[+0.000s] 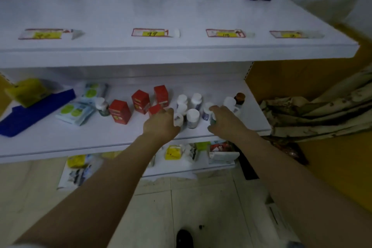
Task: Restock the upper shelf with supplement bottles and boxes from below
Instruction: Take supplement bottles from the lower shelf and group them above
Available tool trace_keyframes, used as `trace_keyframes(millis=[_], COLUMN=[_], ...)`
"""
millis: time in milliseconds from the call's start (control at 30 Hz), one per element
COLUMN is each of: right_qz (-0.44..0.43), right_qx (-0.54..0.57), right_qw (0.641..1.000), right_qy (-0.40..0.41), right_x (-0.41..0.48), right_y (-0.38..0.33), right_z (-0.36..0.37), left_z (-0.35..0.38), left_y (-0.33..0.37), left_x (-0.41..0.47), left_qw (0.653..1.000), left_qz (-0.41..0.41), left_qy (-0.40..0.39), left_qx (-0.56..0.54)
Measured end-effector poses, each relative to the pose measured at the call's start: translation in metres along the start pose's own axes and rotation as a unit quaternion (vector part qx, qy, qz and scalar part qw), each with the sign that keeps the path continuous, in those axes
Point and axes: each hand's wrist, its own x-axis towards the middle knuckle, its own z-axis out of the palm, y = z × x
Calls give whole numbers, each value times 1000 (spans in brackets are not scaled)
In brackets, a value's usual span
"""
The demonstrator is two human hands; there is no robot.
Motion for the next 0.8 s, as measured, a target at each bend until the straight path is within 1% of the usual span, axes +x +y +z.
trace_keyframes(millis=[133, 267, 433, 567, 633, 733, 800], right_qz=[-3, 14, 17, 18, 15, 10, 8], right_qx=[-1, 0, 3, -10, -11, 7, 31], right_qw=[1000, 1000, 999, 999, 999, 1000, 999], right_qy=[-22, -15, -30, -43, -35, 9, 5], right_x=[43, 81, 131, 164, 172, 176, 173], right_y=[6, 14, 21, 25, 25, 25, 24], right_z=[25, 51, 82, 106, 117, 126, 124], left_z=[31, 61, 95, 116, 125, 129, 125], left_y=[-8, -13, -24, -37, -42, -44, -42], left_x=[36, 77, 126, 151, 156, 155, 151], left_qw=[999, 999, 999, 995, 995, 994, 991], left_qz=[-34, -36, -31, -43, -32, -22, -26], left_qy=[-15, -21, -41, -87, -86, -68, -54], left_qx=[-17, -21, 0, -13, -39, -86, -121])
